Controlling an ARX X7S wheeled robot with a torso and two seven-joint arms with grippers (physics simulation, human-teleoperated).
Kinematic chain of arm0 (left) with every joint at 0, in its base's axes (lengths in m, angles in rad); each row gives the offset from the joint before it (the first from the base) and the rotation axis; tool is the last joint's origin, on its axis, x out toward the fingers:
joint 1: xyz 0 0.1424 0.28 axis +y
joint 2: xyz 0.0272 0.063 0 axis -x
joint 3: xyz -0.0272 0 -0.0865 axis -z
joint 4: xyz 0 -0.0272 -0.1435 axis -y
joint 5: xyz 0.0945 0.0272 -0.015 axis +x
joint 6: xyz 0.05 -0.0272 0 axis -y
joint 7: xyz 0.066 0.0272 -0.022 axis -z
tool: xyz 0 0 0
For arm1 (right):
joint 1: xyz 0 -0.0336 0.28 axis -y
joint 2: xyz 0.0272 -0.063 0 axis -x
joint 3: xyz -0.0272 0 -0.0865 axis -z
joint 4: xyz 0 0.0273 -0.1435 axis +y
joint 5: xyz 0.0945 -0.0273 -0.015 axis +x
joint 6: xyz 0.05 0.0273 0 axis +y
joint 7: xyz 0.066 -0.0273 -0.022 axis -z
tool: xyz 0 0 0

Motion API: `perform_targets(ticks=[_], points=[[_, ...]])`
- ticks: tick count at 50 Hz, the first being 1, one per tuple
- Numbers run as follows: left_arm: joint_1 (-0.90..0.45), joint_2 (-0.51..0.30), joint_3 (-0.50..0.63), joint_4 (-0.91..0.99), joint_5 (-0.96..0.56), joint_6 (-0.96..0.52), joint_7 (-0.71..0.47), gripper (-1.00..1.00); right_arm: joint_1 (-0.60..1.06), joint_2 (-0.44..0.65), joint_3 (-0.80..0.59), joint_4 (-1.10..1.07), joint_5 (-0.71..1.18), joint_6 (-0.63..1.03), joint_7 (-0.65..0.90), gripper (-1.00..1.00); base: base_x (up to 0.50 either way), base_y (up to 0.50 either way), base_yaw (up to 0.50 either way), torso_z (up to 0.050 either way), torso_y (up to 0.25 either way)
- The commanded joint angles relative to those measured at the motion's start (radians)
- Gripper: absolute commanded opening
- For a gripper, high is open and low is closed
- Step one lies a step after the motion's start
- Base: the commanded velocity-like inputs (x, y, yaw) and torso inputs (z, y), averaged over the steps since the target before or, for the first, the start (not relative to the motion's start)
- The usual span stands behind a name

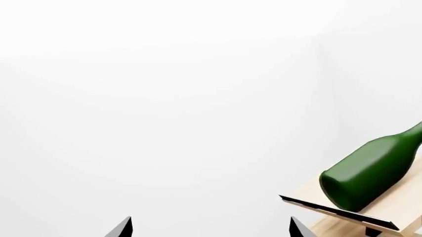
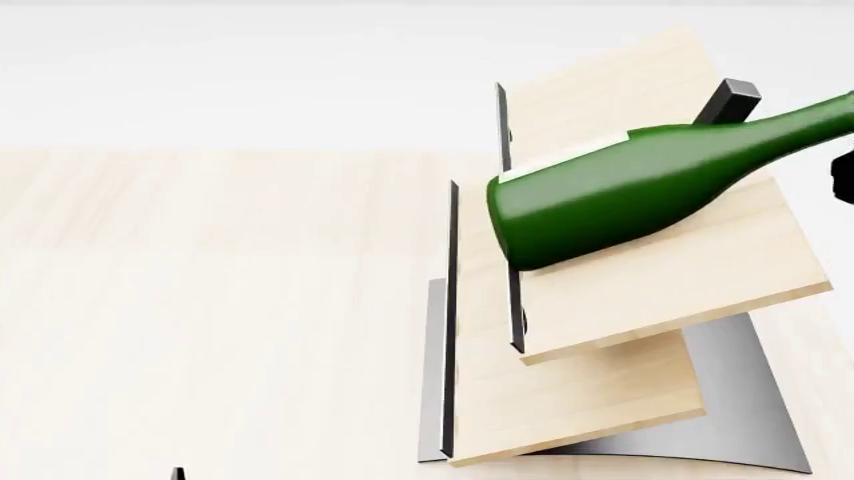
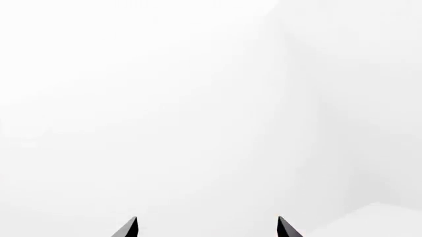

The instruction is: Put the wine bottle on the wine rack.

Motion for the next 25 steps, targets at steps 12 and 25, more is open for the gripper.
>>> perform_targets(ticks=[12, 25], points=[[-0.002, -0.002, 0.006, -0.004, 0.000, 0.003, -0.004, 1.00, -0.199, 0.142, 0.152, -0.273, -0.032, -0.107, 0.073, 1.00, 0.00, 0.00, 0.00, 0.000, 0.000], [-0.004, -0.002, 0.009, -0.008, -0.001, 0.004, -0.007, 1.00, -0.445, 0.209, 0.400, -0.430, -0.034, -0.197, 0.101, 1.00, 0.00, 0.00, 0.00, 0.000, 0.000]])
